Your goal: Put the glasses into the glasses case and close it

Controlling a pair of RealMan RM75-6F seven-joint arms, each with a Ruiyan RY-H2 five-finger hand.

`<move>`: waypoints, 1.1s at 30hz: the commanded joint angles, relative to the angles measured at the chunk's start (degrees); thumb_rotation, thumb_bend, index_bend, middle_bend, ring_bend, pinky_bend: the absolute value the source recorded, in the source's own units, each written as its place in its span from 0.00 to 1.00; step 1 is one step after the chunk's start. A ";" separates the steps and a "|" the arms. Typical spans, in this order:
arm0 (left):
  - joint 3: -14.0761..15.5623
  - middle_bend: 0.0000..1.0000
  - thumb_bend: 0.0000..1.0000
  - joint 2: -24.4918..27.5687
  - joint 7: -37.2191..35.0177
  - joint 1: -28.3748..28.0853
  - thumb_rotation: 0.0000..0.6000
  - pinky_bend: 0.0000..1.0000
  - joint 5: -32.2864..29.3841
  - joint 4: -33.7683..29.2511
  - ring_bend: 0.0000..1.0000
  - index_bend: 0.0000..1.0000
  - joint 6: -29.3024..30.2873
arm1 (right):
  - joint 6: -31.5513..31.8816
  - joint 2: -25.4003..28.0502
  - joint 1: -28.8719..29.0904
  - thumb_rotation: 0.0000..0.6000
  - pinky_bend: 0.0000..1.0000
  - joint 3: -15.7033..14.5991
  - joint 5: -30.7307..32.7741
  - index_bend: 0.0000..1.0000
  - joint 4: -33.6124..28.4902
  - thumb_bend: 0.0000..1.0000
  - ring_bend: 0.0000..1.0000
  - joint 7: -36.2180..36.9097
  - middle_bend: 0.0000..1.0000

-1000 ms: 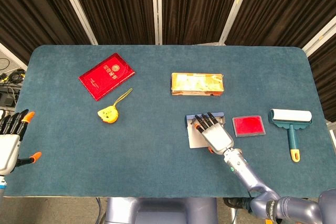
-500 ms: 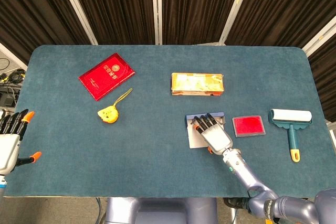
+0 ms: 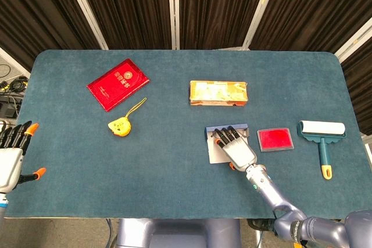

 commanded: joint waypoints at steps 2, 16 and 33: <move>0.00 0.00 0.00 -0.10 0.17 -0.04 1.00 0.00 -0.05 0.03 0.00 0.00 -0.03 | -0.06 -0.14 -0.08 1.00 0.00 0.10 -0.16 0.25 0.29 0.13 0.00 0.38 0.00; 0.00 0.00 0.00 -0.15 0.27 -0.07 1.00 0.00 -0.20 0.05 0.00 0.00 -0.06 | 0.55 0.62 -0.27 1.00 0.00 0.78 -1.01 0.34 -0.43 0.26 0.00 1.45 0.00; 0.01 0.00 0.00 -0.18 0.37 -0.14 1.00 0.00 -0.32 0.05 0.00 0.00 -0.16 | 0.57 0.53 0.06 1.00 0.00 2.63 -0.08 0.36 -0.24 0.27 0.00 1.76 0.00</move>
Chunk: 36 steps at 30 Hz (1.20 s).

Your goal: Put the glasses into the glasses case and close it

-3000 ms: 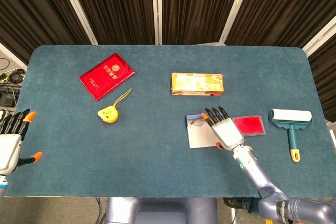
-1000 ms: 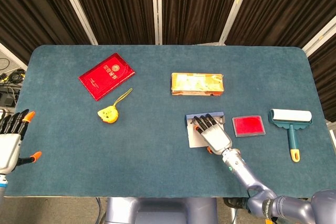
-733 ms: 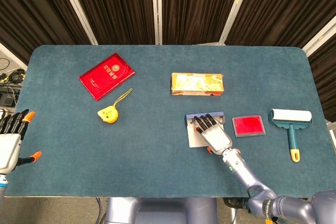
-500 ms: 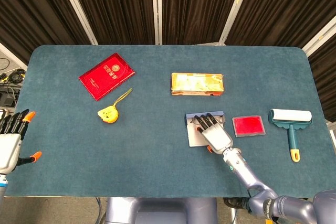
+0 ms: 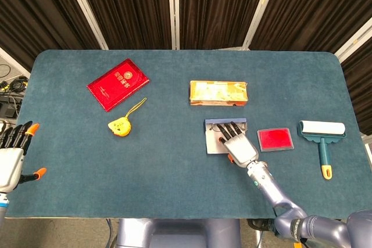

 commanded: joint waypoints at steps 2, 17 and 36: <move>-0.02 0.00 0.00 0.00 -0.02 0.00 1.00 0.00 -0.06 0.02 0.00 0.00 0.00 | -0.29 -0.10 0.24 1.00 0.00 0.58 0.60 0.36 0.35 0.27 0.00 -0.04 0.00; -0.19 0.00 0.00 -0.18 0.14 -0.27 1.00 0.00 -0.73 0.28 0.00 0.00 -0.44 | -1.35 -2.34 2.43 1.00 0.00 4.76 3.89 0.40 4.29 0.32 0.00 0.29 0.00; -0.39 0.00 0.00 -0.52 0.51 -0.61 1.00 0.00 -1.58 0.72 0.00 0.00 -0.86 | -3.07 -4.37 4.08 1.00 0.00 5.74 6.88 0.64 8.22 0.46 0.00 -0.88 0.03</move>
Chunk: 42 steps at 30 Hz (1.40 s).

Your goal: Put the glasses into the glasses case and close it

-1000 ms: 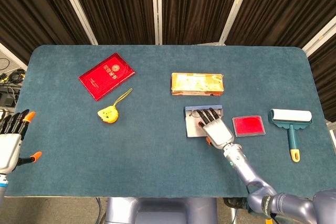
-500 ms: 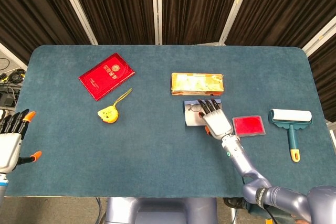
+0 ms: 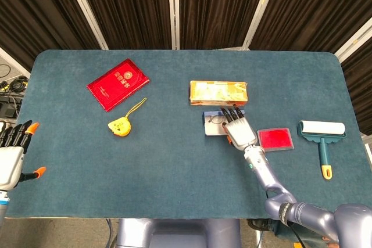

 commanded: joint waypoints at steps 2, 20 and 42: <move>0.06 0.00 0.00 -0.05 0.09 0.01 1.00 0.00 0.06 -0.06 0.00 0.00 0.03 | 0.56 0.33 -0.28 1.00 0.00 -0.50 -0.72 0.67 -0.33 0.47 0.00 0.67 0.04; 0.98 0.00 0.00 0.70 -0.69 0.70 1.00 0.00 2.64 -1.36 0.00 0.00 1.11 | 11.48 19.03 -7.10 1.00 0.00 -16.93 -23.14 0.70 -20.37 0.48 0.00 1.18 0.06; 0.79 0.00 0.00 0.55 -0.28 0.41 1.00 0.00 1.69 -1.17 0.00 0.00 0.42 | 3.96 20.37 -4.93 1.00 0.00 -14.80 -24.40 0.64 -26.24 0.48 0.00 -12.63 0.04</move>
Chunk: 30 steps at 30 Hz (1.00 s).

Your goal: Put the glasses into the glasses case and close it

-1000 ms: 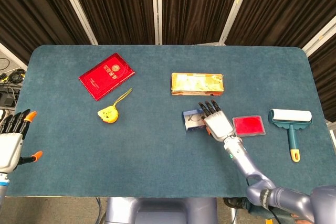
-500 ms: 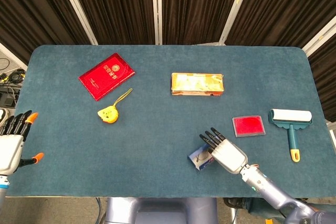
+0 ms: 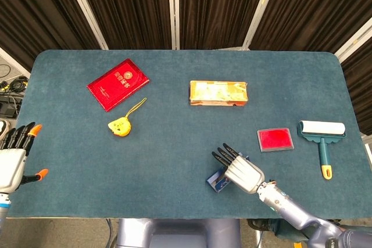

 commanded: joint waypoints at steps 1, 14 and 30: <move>-0.01 0.00 0.00 0.01 -0.03 -0.03 1.00 0.00 -0.02 0.01 0.00 0.00 -0.05 | -0.53 -0.43 0.01 1.00 0.00 0.61 0.63 0.63 -0.23 0.48 0.00 -1.10 0.04; 0.04 0.00 0.00 -0.13 0.13 -0.05 1.00 0.00 0.04 0.08 0.00 0.00 -0.06 | 1.08 -2.32 -1.41 1.00 0.00 2.93 2.76 0.00 -0.77 0.00 0.00 -4.00 0.00; 0.27 0.00 0.00 -0.31 0.71 0.00 1.00 0.00 0.38 -0.15 0.00 0.00 0.05 | -3.62 8.93 -1.06 1.00 0.00 -0.46 2.82 0.00 -8.39 0.00 0.00 4.01 0.00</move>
